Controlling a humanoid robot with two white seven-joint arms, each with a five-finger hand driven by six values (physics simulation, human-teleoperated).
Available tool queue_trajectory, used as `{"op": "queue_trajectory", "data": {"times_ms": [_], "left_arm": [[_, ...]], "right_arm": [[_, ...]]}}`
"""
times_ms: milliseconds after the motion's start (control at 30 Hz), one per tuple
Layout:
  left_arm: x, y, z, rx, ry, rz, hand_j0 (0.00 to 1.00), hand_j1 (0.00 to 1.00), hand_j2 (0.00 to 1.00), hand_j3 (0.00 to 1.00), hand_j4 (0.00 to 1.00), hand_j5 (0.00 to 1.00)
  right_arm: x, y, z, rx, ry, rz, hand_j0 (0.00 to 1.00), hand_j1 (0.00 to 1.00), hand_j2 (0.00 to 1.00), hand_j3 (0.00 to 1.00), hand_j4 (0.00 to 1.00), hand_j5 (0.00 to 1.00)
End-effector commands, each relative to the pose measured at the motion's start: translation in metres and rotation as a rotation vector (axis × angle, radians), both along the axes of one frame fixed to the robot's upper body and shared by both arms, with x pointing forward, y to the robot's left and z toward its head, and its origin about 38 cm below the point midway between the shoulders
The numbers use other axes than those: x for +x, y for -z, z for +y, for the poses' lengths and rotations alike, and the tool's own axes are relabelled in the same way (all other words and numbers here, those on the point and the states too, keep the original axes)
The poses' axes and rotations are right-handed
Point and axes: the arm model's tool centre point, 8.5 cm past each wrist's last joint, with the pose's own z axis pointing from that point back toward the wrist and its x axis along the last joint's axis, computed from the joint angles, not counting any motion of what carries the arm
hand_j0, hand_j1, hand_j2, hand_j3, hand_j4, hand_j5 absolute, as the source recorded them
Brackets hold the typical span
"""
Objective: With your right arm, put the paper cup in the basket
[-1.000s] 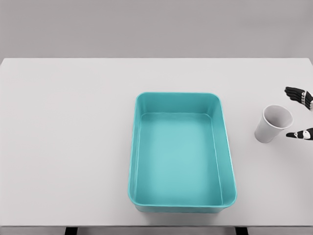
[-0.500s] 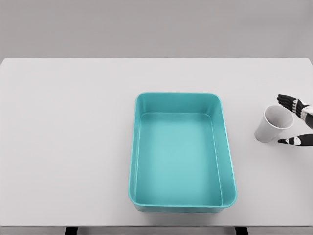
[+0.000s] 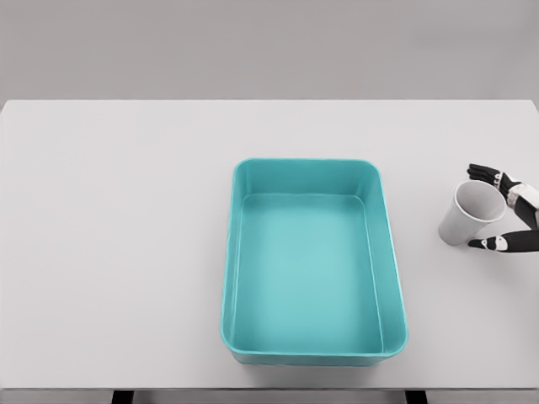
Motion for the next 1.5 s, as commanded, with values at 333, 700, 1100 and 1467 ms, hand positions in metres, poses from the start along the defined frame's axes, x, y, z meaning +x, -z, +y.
{"op": "queue_trajectory", "data": {"times_ms": [333, 700, 1100, 1467], "left_arm": [[0.0, 0.0, 0.0, 0.0, 0.0, 0.0, 1.0, 1.0, 1.0, 1.0, 1.0, 1.0], [0.0, 0.0, 0.0, 0.0, -0.001, 0.0, 1.0, 1.0, 1.0, 1.0, 1.0, 1.0], [0.0, 0.0, 0.0, 0.0, 0.0, 0.0, 1.0, 1.0, 1.0, 1.0, 1.0, 1.0], [0.0, 0.0, 0.0, 0.0, 0.0, 0.0, 1.0, 1.0, 1.0, 1.0, 1.0, 1.0]], "right_arm": [[0.006, -0.004, 0.005, 0.019, -0.001, -0.02, 1.0, 1.0, 1.0, 1.0, 1.0, 1.0], [0.008, -0.003, 0.01, 0.031, -0.008, -0.023, 0.95, 0.95, 0.95, 0.95, 0.95, 0.95], [0.007, -0.001, 0.013, 0.032, -0.017, -0.019, 0.69, 0.69, 0.69, 0.69, 0.69, 0.69], [0.018, -0.03, 0.018, 0.021, -0.052, -0.078, 0.66, 0.66, 0.66, 0.66, 0.66, 0.66]]}}
